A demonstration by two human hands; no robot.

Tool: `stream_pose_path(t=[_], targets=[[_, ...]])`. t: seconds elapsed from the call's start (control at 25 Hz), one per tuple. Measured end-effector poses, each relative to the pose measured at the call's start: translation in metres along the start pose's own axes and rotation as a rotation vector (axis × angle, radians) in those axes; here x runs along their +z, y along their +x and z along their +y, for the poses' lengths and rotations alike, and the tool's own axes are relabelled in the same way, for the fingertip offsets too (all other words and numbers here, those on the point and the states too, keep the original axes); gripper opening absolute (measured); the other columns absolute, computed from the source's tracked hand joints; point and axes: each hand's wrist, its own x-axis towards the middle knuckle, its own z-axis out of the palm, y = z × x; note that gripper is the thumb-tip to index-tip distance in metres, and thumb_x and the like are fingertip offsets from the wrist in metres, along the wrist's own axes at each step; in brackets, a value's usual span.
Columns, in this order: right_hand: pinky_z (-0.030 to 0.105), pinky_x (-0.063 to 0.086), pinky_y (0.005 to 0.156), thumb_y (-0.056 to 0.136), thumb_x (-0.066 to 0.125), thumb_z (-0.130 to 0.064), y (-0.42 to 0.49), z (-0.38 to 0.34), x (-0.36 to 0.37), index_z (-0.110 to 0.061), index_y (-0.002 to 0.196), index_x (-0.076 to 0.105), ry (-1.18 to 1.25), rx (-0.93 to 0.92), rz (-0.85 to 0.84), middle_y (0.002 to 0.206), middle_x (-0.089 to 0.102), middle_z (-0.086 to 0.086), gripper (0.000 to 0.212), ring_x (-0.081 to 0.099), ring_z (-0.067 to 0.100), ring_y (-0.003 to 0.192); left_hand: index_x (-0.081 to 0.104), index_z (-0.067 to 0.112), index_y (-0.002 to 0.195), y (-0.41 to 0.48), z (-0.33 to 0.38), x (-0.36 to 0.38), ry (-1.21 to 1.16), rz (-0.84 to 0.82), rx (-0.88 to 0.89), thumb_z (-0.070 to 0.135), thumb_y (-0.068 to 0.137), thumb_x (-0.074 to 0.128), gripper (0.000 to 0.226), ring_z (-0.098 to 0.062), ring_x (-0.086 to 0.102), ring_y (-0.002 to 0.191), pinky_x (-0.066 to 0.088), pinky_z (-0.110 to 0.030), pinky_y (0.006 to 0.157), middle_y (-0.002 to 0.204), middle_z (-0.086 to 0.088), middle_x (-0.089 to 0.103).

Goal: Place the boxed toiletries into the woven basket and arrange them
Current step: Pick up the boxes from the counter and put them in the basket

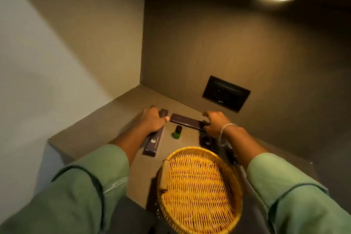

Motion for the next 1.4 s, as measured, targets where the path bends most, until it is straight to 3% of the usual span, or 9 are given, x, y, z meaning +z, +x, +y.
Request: stream_pose_path(t=[0.16,0.36,0.52,0.6,0.72,0.8,0.92,1.12,1.4], targets=[[0.038,0.051,0.083,0.077,0.070,-0.017,0.023,-0.001,0.014,-0.017,0.118,0.051,-0.044,0.035,-0.174,0.116,0.059,0.011,0.045,0.055,0.024,0.095,0.048,0.017,0.106,0.014,0.005,0.006,0.023,-0.142,-0.026,0.037,0.079,0.071,0.040,-0.023,0.062,0.076,0.053,-0.037,0.068,0.090,-0.007,0.060],[0.033,0.051,0.080,0.076,0.071,-0.016,0.039,0.000,0.024,-0.020,0.110,0.056,-0.060,0.020,-0.155,0.110,0.060,0.007,0.037,0.055,0.021,0.093,0.051,0.013,0.112,0.032,0.006,-0.007,-0.053,-0.116,-0.052,0.030,0.079,0.073,0.043,-0.021,0.064,0.070,0.057,-0.032,0.060,0.080,-0.006,0.059],[0.034,0.052,0.074,0.074,0.073,-0.020,0.021,-0.006,-0.009,-0.021,0.117,0.055,-0.072,-0.033,0.017,0.107,0.063,0.005,0.046,0.059,0.021,0.091,0.010,0.038,0.146,0.035,0.014,-0.061,-0.309,-0.158,0.026,0.021,0.080,0.073,0.093,-0.018,0.067,0.061,0.051,-0.021,0.036,0.115,-0.016,0.058],[0.037,0.054,0.081,0.073,0.075,-0.016,-0.002,-0.011,-0.034,-0.021,0.121,0.056,-0.021,-0.059,0.125,0.114,0.064,0.007,0.051,0.060,0.023,0.100,0.005,0.047,0.144,0.027,0.031,-0.087,-0.364,-0.203,0.111,0.016,0.080,0.071,0.097,-0.020,0.070,0.055,0.052,-0.025,0.037,0.111,-0.015,0.053],[0.033,0.053,0.084,0.067,0.081,-0.018,-0.048,-0.020,-0.067,-0.021,0.122,0.057,0.123,-0.037,0.208,0.119,0.065,0.006,0.060,0.061,0.020,0.103,0.035,0.037,0.128,0.000,0.059,-0.102,-0.432,-0.238,0.215,0.005,0.076,0.070,0.070,-0.022,0.067,0.043,0.053,-0.034,0.036,0.104,-0.016,0.055],[0.030,0.054,0.077,0.064,0.084,-0.026,-0.086,-0.022,-0.076,-0.021,0.121,0.058,0.175,0.005,0.216,0.115,0.066,0.005,0.063,0.062,0.019,0.099,0.038,0.030,0.111,-0.027,0.072,-0.094,-0.387,-0.292,0.274,0.006,0.072,0.073,0.058,-0.025,0.067,0.044,0.052,-0.033,0.036,0.098,-0.018,0.055],[0.025,0.052,0.063,0.058,0.086,-0.036,-0.139,-0.030,-0.067,-0.024,0.123,0.052,0.197,0.111,0.152,0.107,0.064,0.004,0.074,0.061,0.017,0.085,0.035,0.035,0.112,-0.069,0.077,-0.065,-0.202,-0.358,0.309,0.015,0.067,0.081,0.067,-0.030,0.069,0.060,0.053,-0.030,0.036,0.093,-0.010,0.054],[0.024,0.049,0.058,0.065,0.082,-0.034,-0.183,-0.048,-0.016,-0.024,0.119,0.048,0.082,0.235,0.027,0.107,0.064,0.004,0.065,0.058,0.017,0.082,0.028,0.027,0.131,-0.094,0.067,-0.019,0.078,-0.318,0.317,0.027,0.067,0.079,0.082,-0.028,0.062,0.088,0.059,-0.046,0.070,0.105,-0.008,0.057],[0.038,0.053,0.076,0.081,0.069,-0.023,-0.197,-0.055,0.012,-0.015,0.124,0.040,-0.078,0.317,-0.004,0.108,0.063,0.012,0.052,0.060,0.029,0.097,0.039,0.020,0.129,-0.093,0.048,-0.011,0.271,-0.403,0.358,0.046,0.067,0.079,0.078,-0.027,0.055,0.101,0.051,-0.047,0.086,0.116,-0.008,0.058]])
